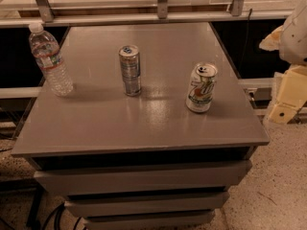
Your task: Knock redbull can over
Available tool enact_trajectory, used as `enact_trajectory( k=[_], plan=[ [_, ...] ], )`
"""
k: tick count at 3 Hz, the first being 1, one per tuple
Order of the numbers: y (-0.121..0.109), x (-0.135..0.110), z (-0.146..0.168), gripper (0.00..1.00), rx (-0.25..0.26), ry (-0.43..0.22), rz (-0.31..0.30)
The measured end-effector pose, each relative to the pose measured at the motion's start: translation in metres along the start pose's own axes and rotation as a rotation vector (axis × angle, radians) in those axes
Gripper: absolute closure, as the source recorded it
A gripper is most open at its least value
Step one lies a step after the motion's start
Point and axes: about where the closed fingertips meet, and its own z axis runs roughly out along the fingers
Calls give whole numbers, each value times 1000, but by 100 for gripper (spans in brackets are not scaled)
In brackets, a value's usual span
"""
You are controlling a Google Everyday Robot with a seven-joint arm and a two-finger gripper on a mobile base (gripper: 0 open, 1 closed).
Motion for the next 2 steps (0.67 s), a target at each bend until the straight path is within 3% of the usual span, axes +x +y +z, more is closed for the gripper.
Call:
enact_trajectory(
  k=[1,2],
  plan=[
    [0,0,0,0,2,-1,0],
    [-4,-11,-5,0,14,-45,-33]
  ],
)
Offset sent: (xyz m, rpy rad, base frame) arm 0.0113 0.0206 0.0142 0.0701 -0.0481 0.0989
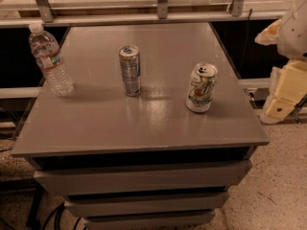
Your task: Knock redbull can over
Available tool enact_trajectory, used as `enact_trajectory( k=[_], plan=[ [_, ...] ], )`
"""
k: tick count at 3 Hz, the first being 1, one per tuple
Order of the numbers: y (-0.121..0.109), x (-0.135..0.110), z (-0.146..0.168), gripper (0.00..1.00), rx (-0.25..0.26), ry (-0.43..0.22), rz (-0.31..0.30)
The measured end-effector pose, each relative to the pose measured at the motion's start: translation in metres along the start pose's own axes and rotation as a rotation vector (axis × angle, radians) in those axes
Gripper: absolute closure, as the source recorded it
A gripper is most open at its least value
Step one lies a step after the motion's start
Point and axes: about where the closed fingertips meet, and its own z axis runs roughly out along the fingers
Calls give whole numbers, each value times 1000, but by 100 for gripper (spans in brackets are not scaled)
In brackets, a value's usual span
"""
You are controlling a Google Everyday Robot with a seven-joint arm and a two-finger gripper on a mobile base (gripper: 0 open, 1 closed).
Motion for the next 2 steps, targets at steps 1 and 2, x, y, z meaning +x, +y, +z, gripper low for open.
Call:
enact_trajectory(
  k=[1,2],
  plan=[
    [-4,-21,-2,0,3,-44,-63],
    [-3,-53,1,0,-15,-88,-149]
  ],
)
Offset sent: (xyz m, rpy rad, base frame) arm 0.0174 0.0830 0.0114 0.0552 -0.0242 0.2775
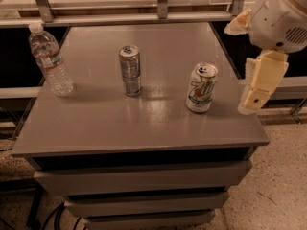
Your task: Knock redbull can over
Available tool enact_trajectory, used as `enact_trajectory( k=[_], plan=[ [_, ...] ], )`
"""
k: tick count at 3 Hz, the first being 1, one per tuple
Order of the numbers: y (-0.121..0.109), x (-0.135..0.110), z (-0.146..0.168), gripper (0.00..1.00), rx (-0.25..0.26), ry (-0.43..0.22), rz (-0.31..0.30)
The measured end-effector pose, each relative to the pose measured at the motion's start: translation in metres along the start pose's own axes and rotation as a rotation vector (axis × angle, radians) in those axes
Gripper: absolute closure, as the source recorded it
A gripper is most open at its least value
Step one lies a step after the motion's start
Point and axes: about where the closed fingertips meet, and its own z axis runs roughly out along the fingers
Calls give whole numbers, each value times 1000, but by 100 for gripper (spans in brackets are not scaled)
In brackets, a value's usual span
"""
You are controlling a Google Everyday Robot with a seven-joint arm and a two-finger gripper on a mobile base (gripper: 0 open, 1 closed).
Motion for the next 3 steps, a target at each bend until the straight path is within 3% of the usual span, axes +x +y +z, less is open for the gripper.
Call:
enact_trajectory(
  k=[2,3],
  plan=[
    [-4,-53,21,0,-43,-68,-134],
    [-7,-75,33,0,-47,-76,-165]
  ],
)
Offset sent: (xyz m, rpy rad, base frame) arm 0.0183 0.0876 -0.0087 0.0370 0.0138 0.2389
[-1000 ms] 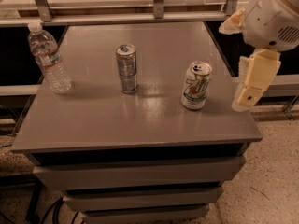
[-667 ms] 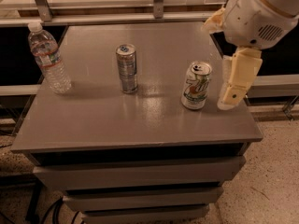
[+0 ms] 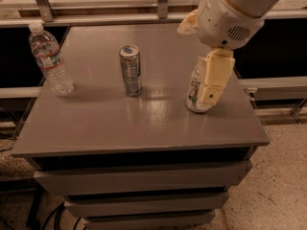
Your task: Knock redbull can over
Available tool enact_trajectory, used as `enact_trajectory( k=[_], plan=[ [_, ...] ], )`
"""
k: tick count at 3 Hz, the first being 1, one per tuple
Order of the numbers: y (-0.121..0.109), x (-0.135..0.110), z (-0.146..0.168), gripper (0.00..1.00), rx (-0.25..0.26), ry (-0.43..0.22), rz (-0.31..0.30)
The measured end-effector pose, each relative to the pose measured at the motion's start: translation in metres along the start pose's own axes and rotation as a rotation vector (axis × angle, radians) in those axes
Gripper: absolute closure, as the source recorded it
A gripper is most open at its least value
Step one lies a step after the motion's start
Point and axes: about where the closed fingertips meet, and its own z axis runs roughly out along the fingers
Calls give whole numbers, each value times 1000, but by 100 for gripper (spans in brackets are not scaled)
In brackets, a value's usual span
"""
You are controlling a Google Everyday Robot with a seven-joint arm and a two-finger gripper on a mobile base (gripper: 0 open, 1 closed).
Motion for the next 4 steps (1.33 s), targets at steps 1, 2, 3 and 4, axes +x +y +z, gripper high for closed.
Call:
enact_trajectory(
  k=[1,2,3,4],
  plan=[
    [-7,-15,15,0,-2,5,-15],
    [-12,-30,31,0,-11,1,-33],
    [-16,-43,45,0,-17,-7,-45],
    [-20,-55,60,0,-25,-8,-58]
  ],
)
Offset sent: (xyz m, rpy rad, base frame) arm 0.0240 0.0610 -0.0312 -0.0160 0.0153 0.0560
